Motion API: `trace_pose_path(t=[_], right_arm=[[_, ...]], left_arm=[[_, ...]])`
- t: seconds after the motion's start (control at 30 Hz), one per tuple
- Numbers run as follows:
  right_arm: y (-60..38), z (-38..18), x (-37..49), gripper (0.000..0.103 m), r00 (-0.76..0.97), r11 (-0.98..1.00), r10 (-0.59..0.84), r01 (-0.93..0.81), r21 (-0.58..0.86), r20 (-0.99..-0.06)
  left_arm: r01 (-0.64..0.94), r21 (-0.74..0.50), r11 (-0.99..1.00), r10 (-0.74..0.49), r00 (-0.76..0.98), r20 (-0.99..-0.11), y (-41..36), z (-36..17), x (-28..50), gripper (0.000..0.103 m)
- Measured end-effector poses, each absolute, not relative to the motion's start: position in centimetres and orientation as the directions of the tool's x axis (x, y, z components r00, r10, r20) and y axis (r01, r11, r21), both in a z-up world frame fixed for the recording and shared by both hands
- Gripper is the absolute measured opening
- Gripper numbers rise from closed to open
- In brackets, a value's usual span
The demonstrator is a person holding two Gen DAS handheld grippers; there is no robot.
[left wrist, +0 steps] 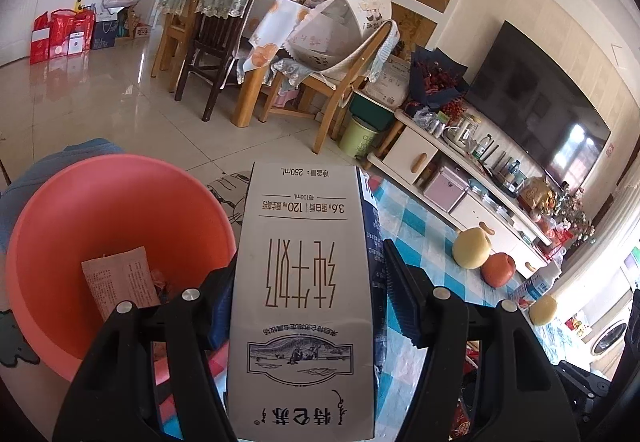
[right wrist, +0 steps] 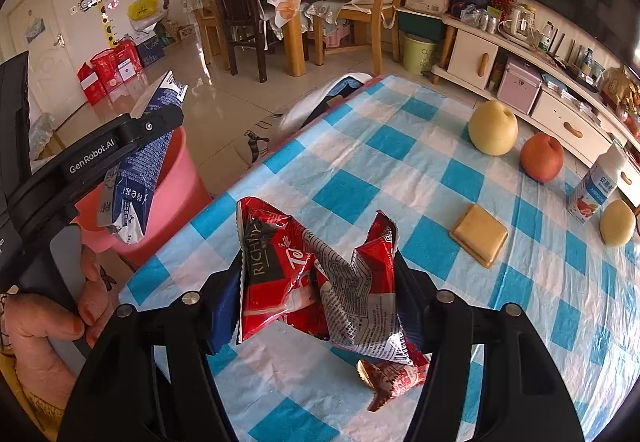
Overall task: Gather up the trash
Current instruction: 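Carry the milk carton and red snack bag over the pink bucket, then open both tools to drop the carton and snack bag into the bucket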
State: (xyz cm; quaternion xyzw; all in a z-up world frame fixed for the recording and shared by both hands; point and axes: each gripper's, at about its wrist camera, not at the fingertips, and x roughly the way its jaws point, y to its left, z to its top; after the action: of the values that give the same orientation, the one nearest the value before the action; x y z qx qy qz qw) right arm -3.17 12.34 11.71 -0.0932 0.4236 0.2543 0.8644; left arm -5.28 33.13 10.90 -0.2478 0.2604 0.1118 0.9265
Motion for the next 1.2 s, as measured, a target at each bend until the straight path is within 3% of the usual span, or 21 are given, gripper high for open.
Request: trace_pose_path(t=[0.8, 1.2], right_arm=[[24.0, 13.3, -1.5, 0.065, 0.431, 0.735, 0.496, -0.67, 0.101, -0.754], [30.0, 12.7, -0.2, 0.065, 0.35, 0.675, 0.58, -0.712, 0.193, -0.735]], left_arm=[[-0.631, -0.524, 0.572, 0.283, 0.752, -0.596, 42.2, 8.9, -8.7, 0.065], [-0.69, -0.57, 0.445, 0.29, 0.714, -0.637, 46.0, 7.1, -10.1, 0.065]])
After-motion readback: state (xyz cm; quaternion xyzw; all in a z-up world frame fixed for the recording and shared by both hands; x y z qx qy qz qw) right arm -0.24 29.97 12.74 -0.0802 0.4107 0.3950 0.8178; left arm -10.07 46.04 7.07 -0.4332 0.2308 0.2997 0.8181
